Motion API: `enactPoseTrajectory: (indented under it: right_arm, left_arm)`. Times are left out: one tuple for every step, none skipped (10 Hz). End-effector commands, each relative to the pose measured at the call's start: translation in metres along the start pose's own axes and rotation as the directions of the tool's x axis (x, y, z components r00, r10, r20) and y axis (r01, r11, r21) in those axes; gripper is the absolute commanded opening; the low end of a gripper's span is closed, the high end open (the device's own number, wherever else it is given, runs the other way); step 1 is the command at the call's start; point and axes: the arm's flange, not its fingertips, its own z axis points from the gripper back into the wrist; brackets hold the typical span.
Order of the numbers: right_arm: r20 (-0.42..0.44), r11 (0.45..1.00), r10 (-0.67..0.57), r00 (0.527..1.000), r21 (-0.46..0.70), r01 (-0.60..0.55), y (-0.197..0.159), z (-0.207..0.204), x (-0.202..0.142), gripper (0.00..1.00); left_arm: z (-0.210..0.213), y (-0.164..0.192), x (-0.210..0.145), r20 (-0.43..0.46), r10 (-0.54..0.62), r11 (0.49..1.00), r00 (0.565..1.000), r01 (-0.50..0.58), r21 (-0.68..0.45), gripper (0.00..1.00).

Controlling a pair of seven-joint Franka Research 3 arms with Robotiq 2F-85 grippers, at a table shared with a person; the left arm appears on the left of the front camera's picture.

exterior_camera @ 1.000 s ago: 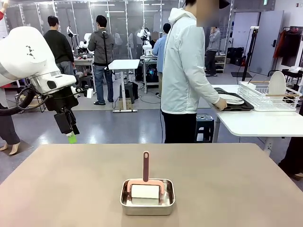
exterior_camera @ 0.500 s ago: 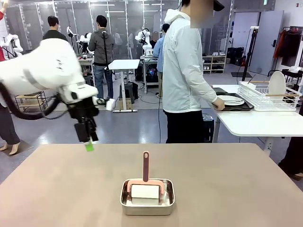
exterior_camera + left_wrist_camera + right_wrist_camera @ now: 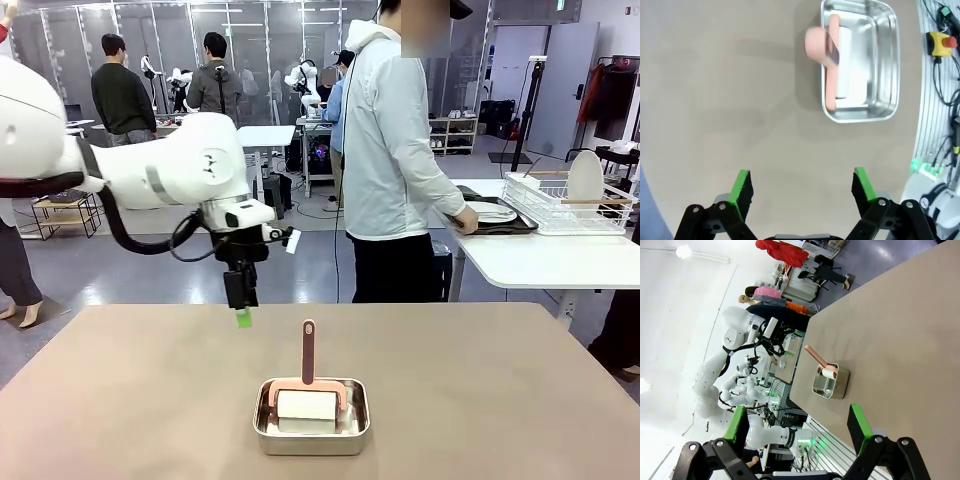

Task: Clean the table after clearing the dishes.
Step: When the right (or left) Handle tray is removed, use the right hand (or left hand) to clean the right (or left) side of the table with the Lint Roller.

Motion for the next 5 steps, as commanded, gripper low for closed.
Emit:
enactPoseTrajectory:
  right_arm:
    - [-0.003, 1.0, 0.008, 1.0, 0.007, -0.008, 0.003, -0.001, 0.0, 1.0]
    - [-0.003, 1.0, 0.008, 1.0, 0.007, -0.008, 0.003, -0.001, 0.0, 1.0]
    - [-0.003, 1.0, 0.008, 1.0, 0.007, -0.008, 0.003, -0.001, 0.0, 1.0]
    - [-0.003, 1.0, 0.008, 1.0, 0.007, -0.008, 0.003, -0.001, 0.0, 1.0]
    - [-0.003, 1.0, 0.008, 1.0, 0.007, -0.008, 0.003, -0.001, 0.0, 1.0]
  left_arm:
    - [-0.001, 0.013, 0.023, -0.038, 0.026, 0.999, 0.999, -0.027, -0.018, 1.0]
    - [-0.005, 0.013, 0.034, -0.06, 0.027, 1.0, 0.998, -0.027, -0.005, 1.0]
    - [-0.012, 0.013, 0.044, -0.077, 0.013, 0.999, 0.997, -0.016, -0.032, 1.0]
    - [-0.017, 0.013, 0.053, -0.086, 0.008, 1.0, 0.996, -0.011, -0.029, 1.0]
    - [-0.018, 0.014, 0.062, -0.085, -0.001, 0.999, 0.996, -0.003, -0.039, 1.0]
